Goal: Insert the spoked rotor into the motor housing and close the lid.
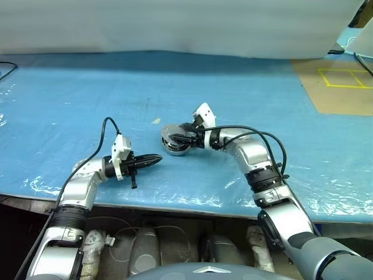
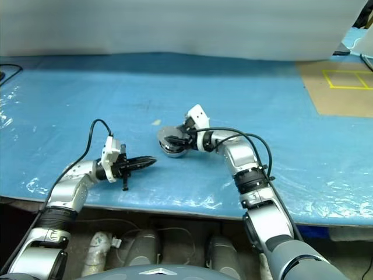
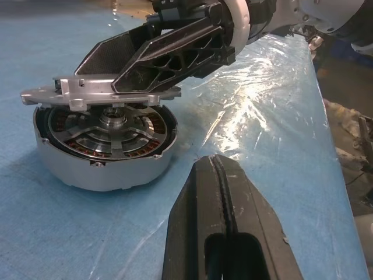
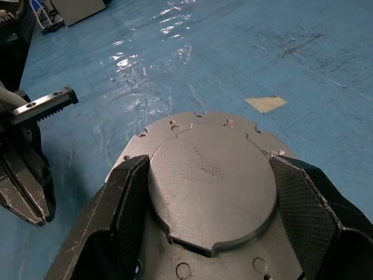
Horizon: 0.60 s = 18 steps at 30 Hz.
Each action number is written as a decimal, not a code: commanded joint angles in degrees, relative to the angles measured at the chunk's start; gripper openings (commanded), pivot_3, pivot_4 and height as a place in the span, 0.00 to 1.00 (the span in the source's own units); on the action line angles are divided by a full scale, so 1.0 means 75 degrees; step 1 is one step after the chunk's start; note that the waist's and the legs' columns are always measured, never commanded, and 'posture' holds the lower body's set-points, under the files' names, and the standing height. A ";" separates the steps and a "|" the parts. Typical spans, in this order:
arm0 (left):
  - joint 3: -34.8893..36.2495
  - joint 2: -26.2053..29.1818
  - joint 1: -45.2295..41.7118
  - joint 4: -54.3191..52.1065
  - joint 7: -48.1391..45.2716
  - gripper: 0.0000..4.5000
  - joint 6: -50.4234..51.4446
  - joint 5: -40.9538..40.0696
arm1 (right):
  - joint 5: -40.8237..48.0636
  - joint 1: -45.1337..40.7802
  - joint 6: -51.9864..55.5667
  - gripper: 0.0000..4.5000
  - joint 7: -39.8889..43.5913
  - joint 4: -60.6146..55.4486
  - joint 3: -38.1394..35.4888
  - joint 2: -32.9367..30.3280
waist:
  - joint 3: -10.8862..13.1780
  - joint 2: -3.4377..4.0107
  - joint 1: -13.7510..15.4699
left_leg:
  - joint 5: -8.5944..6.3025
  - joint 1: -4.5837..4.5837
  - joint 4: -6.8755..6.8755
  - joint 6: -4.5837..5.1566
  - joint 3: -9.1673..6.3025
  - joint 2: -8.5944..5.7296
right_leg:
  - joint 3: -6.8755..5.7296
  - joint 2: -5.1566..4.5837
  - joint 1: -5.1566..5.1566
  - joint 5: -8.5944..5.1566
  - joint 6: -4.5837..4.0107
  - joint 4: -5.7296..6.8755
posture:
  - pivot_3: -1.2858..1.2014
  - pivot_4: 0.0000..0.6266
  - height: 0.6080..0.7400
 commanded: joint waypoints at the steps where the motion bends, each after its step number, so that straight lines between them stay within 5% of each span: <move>1: 0.0018 0.0008 -0.0033 -0.0147 0.0019 0.00 -0.0069 -0.0042 | -0.0417 0.0113 -0.0892 0.65 0.0299 -0.0918 0.0563 -0.0357 | 0.0001 -0.0001 0.0003 | 0.0000 -0.0014 0.0007 0.0000 -0.0004 0.0000 | -0.0005 0.0003 -0.0008 0.0000 0.0000 0.0004 | 0.52 0.24 1.00; 18: -0.0013 0.0010 -0.0073 -0.0098 -0.0035 0.00 -0.0106 -0.0019 | -0.0534 0.0546 -0.0998 0.65 0.0113 -0.0051 0.0697 -0.0304 | 0.0001 -0.0002 -0.0008 | -0.0001 -0.0001 0.0038 -0.0001 -0.0012 0.0001 | -0.0008 0.0000 0.0010 0.0011 0.0012 0.0019 | 0.52 0.24 1.00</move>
